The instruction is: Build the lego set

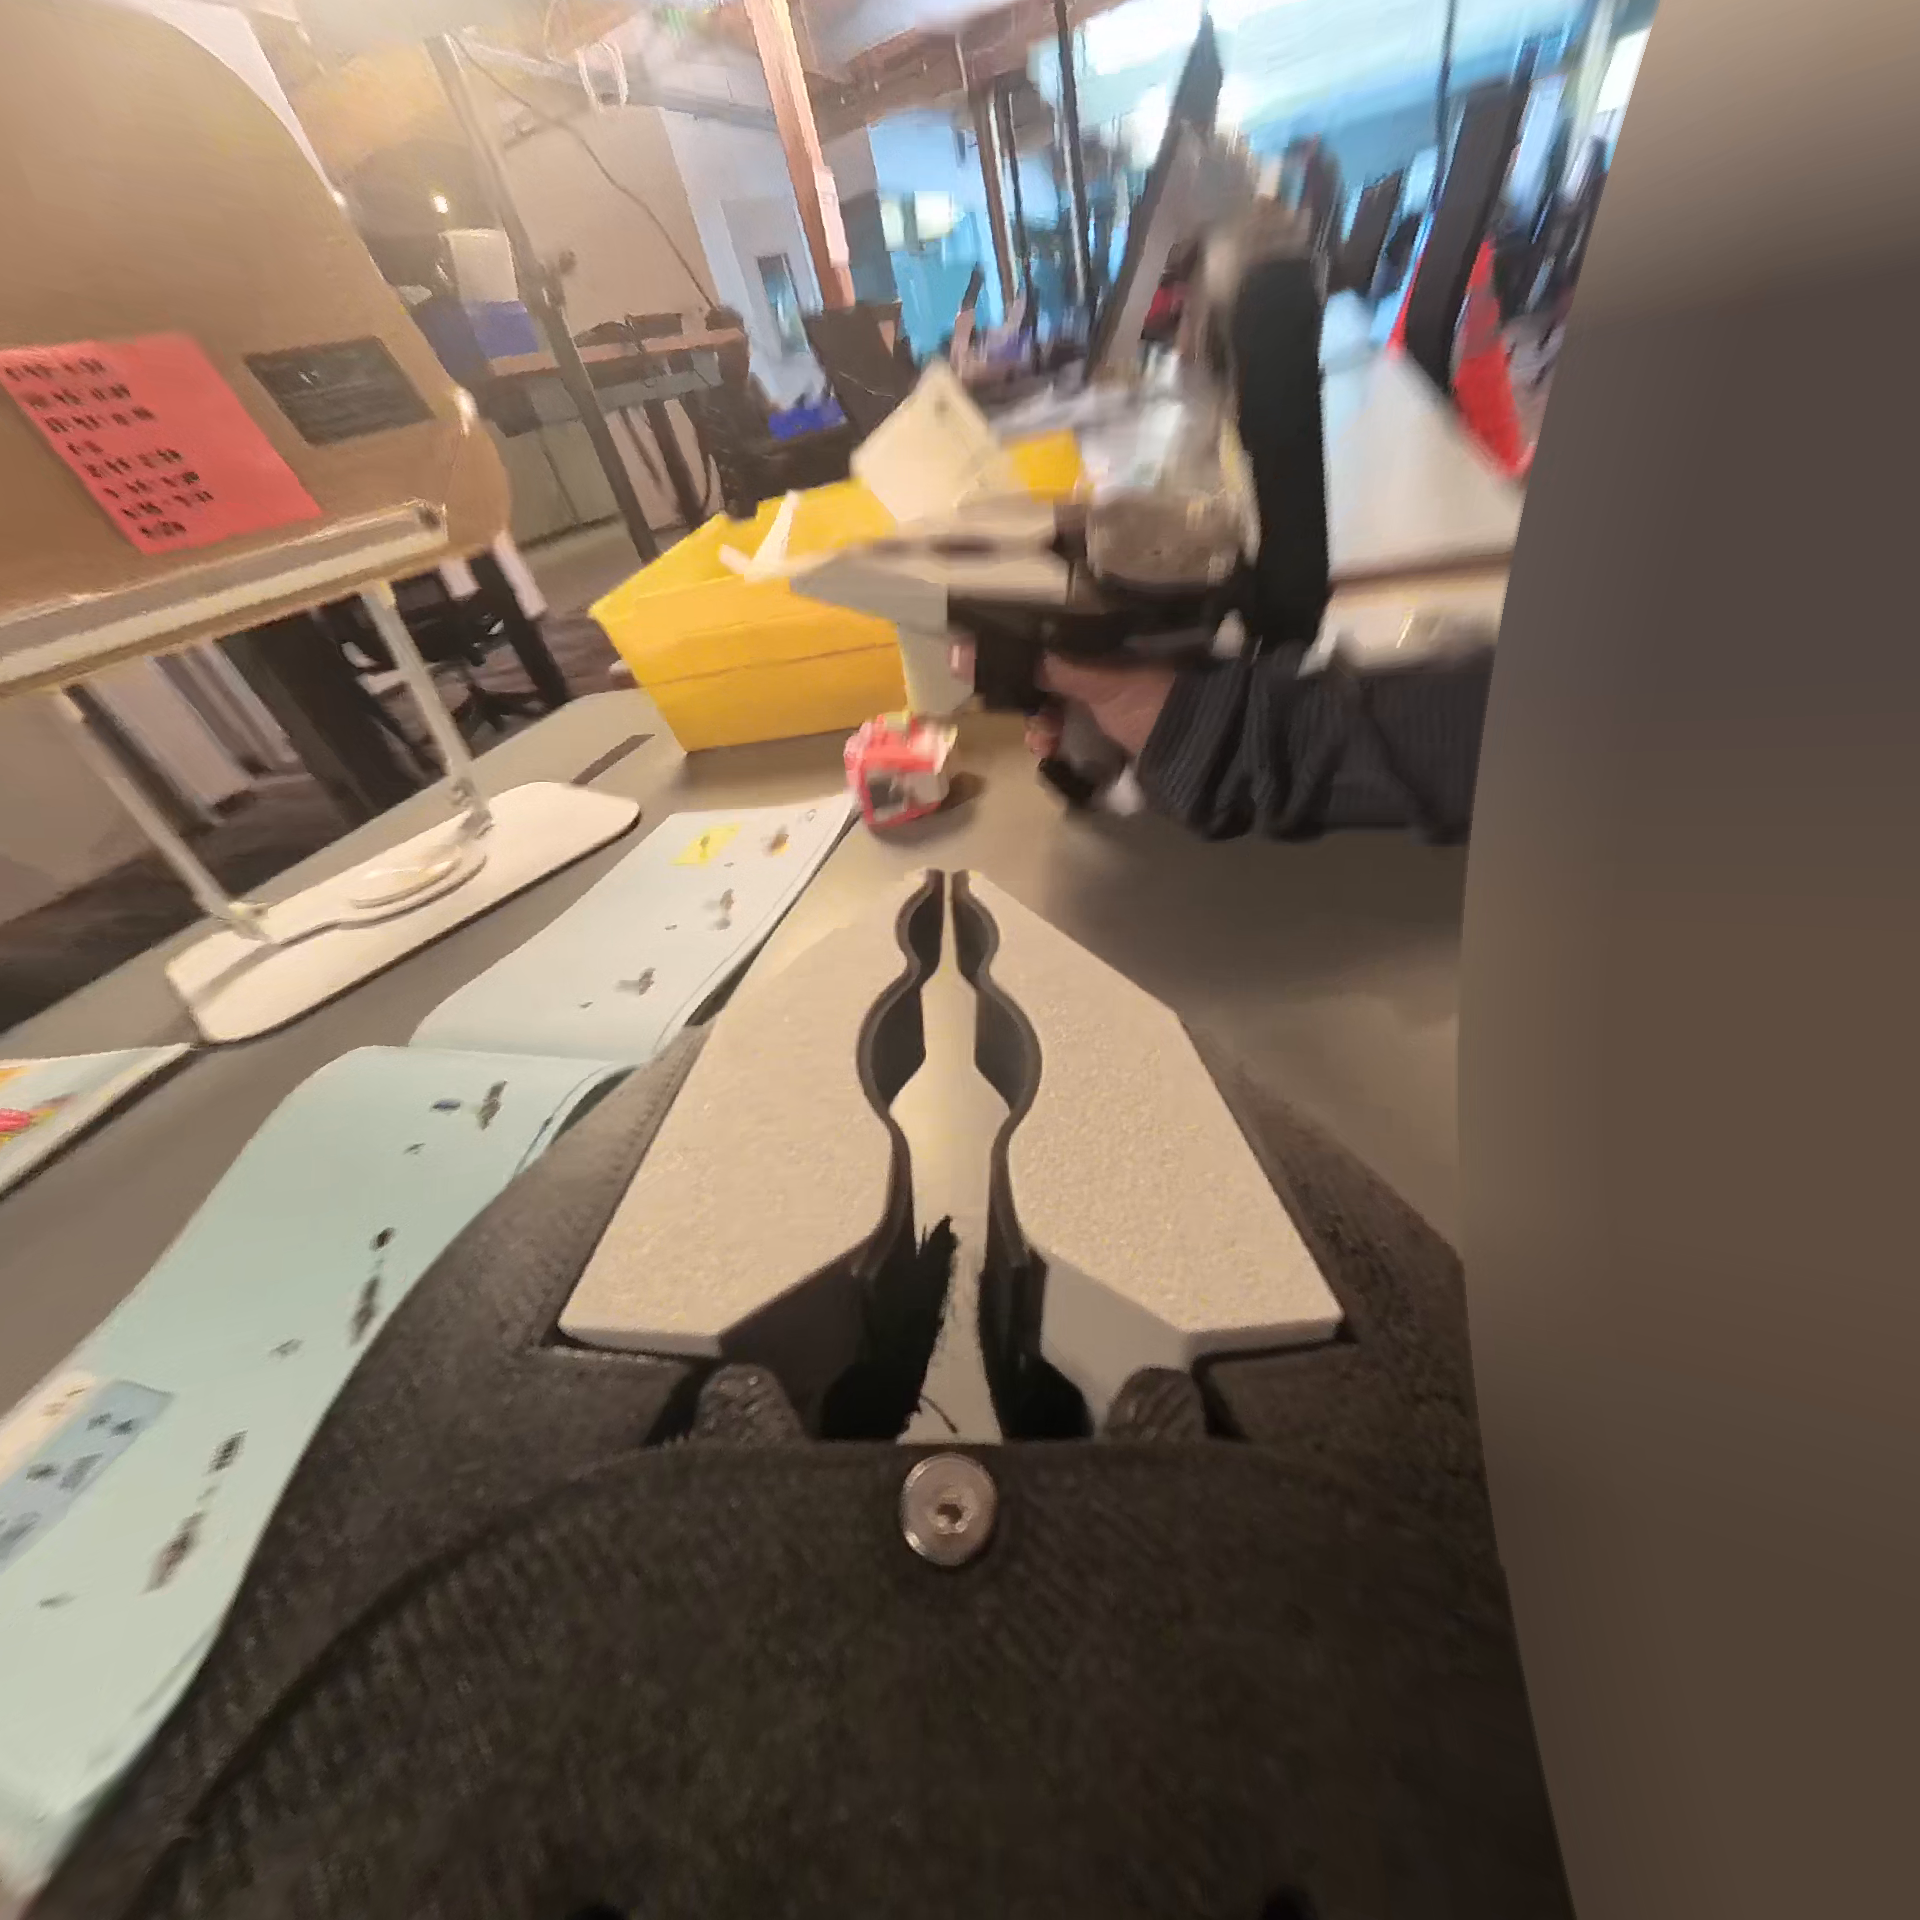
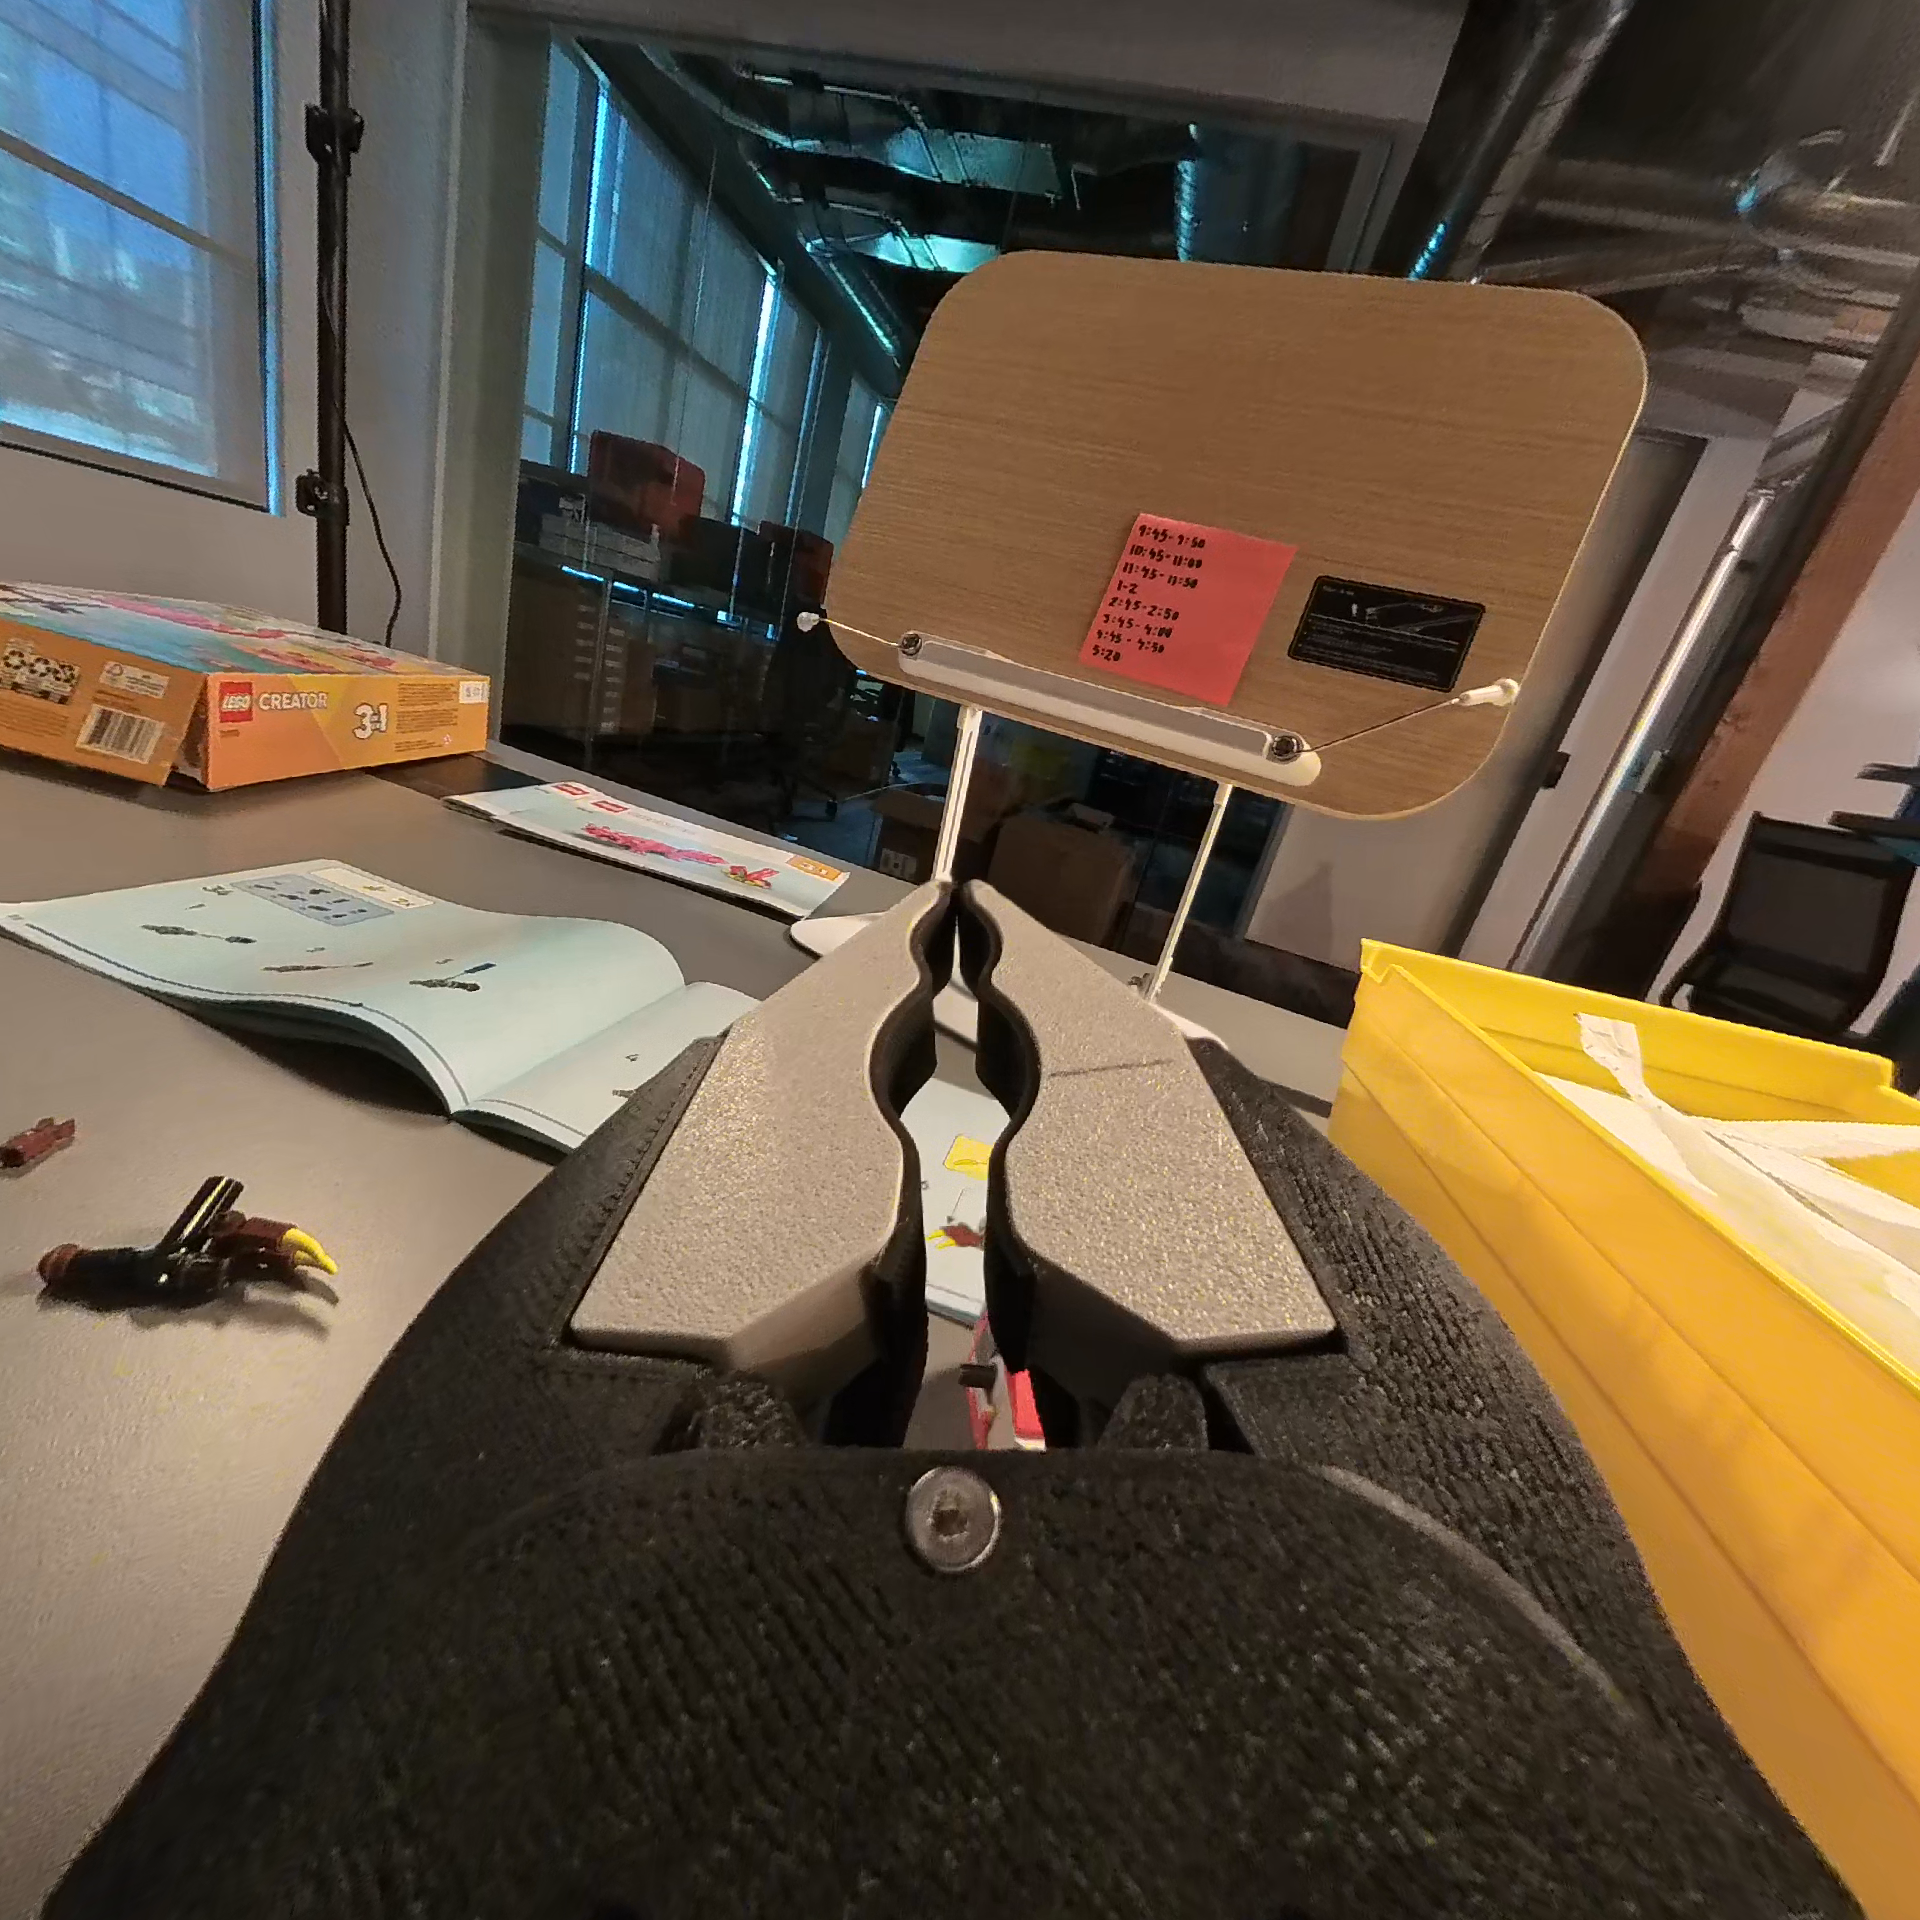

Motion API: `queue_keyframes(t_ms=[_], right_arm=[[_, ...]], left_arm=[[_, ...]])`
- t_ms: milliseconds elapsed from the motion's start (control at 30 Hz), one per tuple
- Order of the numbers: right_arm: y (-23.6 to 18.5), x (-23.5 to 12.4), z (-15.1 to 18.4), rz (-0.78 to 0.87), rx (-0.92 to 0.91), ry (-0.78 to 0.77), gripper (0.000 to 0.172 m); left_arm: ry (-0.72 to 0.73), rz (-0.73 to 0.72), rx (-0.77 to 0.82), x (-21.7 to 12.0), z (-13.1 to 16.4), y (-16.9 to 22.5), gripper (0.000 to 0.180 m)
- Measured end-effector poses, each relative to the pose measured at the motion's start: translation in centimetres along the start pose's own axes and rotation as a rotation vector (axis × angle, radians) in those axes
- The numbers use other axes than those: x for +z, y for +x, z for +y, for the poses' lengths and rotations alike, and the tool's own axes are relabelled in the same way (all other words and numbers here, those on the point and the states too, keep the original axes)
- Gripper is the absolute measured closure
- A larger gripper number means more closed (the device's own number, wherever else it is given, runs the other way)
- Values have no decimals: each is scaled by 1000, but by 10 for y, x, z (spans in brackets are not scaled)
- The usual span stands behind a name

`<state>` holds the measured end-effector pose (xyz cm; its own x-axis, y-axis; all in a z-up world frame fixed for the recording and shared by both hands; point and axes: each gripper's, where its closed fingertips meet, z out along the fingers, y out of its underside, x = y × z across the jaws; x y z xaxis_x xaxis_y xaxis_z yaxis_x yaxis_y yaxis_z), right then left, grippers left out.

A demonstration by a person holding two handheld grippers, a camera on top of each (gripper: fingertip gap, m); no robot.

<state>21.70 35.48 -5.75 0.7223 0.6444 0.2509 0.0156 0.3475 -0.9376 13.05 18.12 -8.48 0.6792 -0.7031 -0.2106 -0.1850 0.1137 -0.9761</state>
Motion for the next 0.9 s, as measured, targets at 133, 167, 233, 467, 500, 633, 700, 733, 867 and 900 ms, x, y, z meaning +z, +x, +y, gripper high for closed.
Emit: queue_keyframes(t_ms=[133,167,233,467,500,633,700,733,867,900], right_arm=[[5,-2,0,26,5,6,172],[6,-2,0,30,8,7,172],[7,-2,0,34,9,5,172],[5,0,1,32,-15,-4,172],[5,0,1,33,-13,-4,172],[8,-1,0,41,5,1,172],[9,-1,0,41,11,4,172],[9,-1,0,41,13,5,172],[9,-1,0,40,15,5,172],[9,-1,0,40,16,5,172]], left_arm=[[101,-48,-95,-25,-53,-4,173],[121,-62,-125,-37,-66,-4,173],[137,-31,-200,-65,-85,2,172],[-278,-467,-385,-190,-58,-75,160],[-369,-552,-428,-212,-45,-90,153],[-663,-666,-575,-263,16,-127,152],[-827,-640,-671,-276,57,-137,153],[-894,-618,-720,-280,76,-139,153],[-1017,-552,-857,-280,119,-138,139],[-1042,-547,-857,-281,123,-137,137]])
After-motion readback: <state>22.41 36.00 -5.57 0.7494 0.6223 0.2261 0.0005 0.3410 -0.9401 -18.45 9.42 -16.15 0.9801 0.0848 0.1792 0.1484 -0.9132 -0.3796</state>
